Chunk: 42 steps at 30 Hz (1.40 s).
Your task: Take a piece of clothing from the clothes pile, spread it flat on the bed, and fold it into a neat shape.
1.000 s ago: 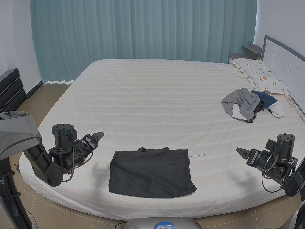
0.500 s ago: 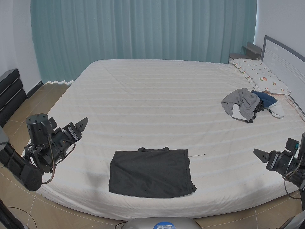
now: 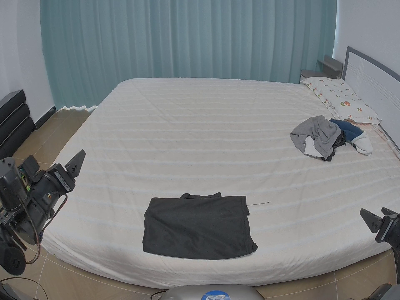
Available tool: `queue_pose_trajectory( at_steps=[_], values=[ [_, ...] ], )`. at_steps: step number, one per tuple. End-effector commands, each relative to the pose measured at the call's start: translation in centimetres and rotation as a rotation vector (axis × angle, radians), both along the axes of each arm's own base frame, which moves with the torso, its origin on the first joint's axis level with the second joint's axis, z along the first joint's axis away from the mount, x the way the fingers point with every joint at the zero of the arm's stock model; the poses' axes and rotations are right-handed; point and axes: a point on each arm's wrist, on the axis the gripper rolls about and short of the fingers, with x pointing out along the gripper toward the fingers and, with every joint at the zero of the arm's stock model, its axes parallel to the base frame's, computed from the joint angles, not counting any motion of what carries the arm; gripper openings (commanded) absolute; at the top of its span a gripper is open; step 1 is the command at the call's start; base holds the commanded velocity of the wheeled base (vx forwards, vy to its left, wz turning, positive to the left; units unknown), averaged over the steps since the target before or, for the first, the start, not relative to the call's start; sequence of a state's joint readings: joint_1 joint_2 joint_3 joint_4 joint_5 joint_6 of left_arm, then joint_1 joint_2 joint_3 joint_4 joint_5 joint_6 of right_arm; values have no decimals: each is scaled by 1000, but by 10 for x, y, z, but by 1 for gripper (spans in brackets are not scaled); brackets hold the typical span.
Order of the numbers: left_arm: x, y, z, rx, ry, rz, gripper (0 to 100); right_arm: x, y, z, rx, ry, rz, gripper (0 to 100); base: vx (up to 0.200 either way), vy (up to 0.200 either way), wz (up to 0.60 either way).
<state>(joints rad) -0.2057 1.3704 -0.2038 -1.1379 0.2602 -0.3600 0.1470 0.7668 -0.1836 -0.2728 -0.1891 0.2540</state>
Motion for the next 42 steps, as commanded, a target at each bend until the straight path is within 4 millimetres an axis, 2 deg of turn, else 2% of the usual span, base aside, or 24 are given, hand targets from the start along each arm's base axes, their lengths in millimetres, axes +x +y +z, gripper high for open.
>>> queue_pose_trajectory(
  at_steps=[1, 5, 8, 9, 17, 23, 30, 37, 42],
  values=[
    [-37, 8, 11, 26, -94, 29, 100, -25, -6, 2, -13, -89, -79, 100, 0, 0, 0],
    [-59, 14, 11, 73, -133, 74, 100, -46, -10, -4, -49, -140, -116, 100, 0, 0, 0],
    [-65, 16, 10, 84, -142, 100, 100, -56, -10, -7, -80, -162, -116, 100, 0, 0, 0],
    [-72, 18, 9, 97, -155, 119, 100, -68, -11, -12, -130, -185, -102, 100, 0, 0, 0],
    [-98, 24, 2, 109, -127, 143, 100, -98, -11, -30, -186, -188, -28, 100, 0, 0, 0],
    [-122, 29, -8, 130, -71, 143, 100, -101, -11, -37, -190, -175, -26, 100, 0, 0, 0],
    [-146, 34, -7, 143, -108, 151, 100, -104, -9, -40, -184, -205, -18, 100, 0, 0, 0],
    [-174, 40, -18, 238, -142, 177, 100, -107, -6, -43, -173, -261, 41, 100, 0, 0, 0],
    [-179, 41, -19, 254, -165, 216, 100, -106, -6, -43, -192, -281, 48, 100, 0, 0, 0]
  ],
)
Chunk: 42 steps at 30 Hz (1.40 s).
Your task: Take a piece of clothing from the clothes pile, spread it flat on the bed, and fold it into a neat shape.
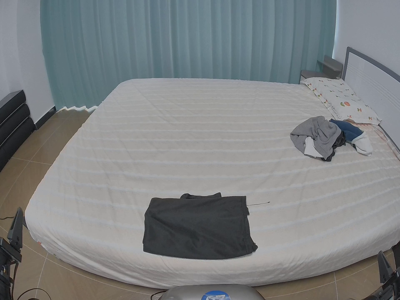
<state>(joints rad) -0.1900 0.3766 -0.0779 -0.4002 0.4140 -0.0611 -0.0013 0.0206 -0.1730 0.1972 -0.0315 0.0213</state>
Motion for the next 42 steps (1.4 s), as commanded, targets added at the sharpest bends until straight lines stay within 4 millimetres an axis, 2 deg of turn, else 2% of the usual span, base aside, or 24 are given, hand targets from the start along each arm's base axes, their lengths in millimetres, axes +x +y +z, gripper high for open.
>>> queue_pose_trajectory(
  at_steps=[1, 5, 10, 20, 27, 30, 34, 38, 42],
  values=[
    [-15, 3, 0, -6, -92, 31, 100, -1, 0, -1, -12, -43, 2, 100, 0, 0, 0],
    [-21, 3, 0, 34, -115, 72, 100, 3, 0, -1, -23, -99, 8, 100, 0, 0, 0],
    [-28, 3, 0, 57, -151, 144, 100, 13, 0, -18, -57, -129, 7, 100, 0, 0, 0],
    [-43, 1, -10, 91, -205, 211, 100, 13, 1, -20, -62, -114, 29, 100, 0, 0, 0],
    [-45, 0, -23, 109, -212, 137, 100, 13, 1, -23, -60, -86, 53, 100, 0, 0, 0],
    [-41, -1, -34, 117, -186, 86, 100, 14, 1, -28, -62, -40, 47, 100, 0, 0, 0],
    [-40, -2, -34, 129, -189, 37, 100, 14, 1, -28, -54, -41, 45, 100, 0, 0, 0],
    [-38, -3, -42, 144, -114, -41, 100, 14, 1, -28, -48, -40, 43, 100, 0, 0, 0],
    [-35, -4, -57, 142, 33, -69, 100, 14, 1, -27, -45, -43, 43, 100, 0, 0, 0]
  ],
)
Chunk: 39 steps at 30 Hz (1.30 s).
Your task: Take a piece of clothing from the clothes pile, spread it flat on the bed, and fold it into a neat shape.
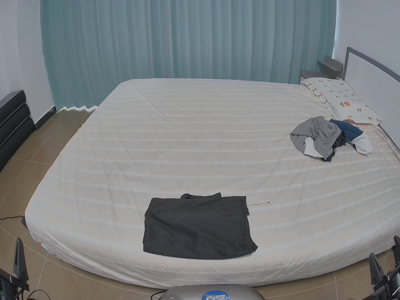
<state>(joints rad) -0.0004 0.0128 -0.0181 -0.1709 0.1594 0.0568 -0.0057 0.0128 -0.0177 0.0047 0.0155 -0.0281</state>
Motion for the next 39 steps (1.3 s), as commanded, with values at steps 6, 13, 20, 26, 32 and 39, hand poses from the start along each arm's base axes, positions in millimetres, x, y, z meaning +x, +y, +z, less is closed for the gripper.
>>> queue_pose_trajectory(
  at_steps=[6, 13, 20, 26, 32, 39],
  values=[
    [2, -2, -17, -9, 122, -112, 100, 0, 0, -5, 4, 2, 2, 100, 0, 0, 0],
    [2, -3, -17, -5, 127, -117, 100, 0, 0, -5, 4, 2, 1, 100, 0, 0, 0],
    [2, -1, -18, -118, 120, -54, 100, 0, 0, -5, 4, 2, 1, 100, 0, 0, 0],
    [3, -2, -19, -108, 147, -101, 100, 0, 0, -5, 4, 2, 1, 100, 0, 0, 0],
    [2, -4, -23, -18, 184, -186, 100, 0, 0, -5, 4, 2, 1, 100, 0, 0, 0],
    [2, -3, -23, -25, 182, -160, 100, 0, 0, -5, 2, 2, 1, 100, 0, 0, 0]
  ],
)
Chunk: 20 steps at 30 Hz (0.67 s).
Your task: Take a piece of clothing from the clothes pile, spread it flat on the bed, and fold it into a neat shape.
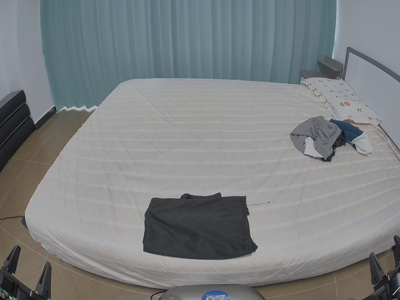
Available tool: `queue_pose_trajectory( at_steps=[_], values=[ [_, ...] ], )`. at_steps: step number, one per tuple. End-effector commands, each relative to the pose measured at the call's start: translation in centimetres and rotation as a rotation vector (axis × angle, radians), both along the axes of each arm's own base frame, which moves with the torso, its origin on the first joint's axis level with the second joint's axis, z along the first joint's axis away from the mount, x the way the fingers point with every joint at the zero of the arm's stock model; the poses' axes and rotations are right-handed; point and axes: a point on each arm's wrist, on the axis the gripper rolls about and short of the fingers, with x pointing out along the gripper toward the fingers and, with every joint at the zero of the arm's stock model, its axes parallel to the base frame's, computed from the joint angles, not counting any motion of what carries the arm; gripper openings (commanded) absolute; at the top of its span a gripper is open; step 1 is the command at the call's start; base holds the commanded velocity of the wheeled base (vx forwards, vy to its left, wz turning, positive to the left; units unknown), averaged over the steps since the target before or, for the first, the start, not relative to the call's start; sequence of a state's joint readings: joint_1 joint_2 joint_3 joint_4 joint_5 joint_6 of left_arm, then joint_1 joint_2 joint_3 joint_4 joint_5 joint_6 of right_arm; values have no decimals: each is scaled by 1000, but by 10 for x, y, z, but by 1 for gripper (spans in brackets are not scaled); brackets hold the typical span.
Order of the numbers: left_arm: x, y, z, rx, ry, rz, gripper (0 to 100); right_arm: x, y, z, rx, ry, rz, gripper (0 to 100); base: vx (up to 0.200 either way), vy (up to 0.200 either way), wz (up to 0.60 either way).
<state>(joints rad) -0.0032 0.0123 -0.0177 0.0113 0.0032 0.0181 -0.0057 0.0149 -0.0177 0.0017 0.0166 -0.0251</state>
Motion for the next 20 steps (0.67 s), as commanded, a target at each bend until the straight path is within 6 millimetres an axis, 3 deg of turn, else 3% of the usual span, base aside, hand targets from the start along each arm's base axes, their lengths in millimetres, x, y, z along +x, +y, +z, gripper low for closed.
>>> queue_pose_trajectory(
  at_steps=[1, 20],
  values=[
    [0, 0, -5, -1, 3, 2, 100, 0, 0, -5, -2, 3, 1, 100, 0, 0, 0],
    [0, 0, -5, -3, 3, 2, 100, 0, 0, -5, 2, 1, 3, 100, 0, 0, 0]
  ],
)
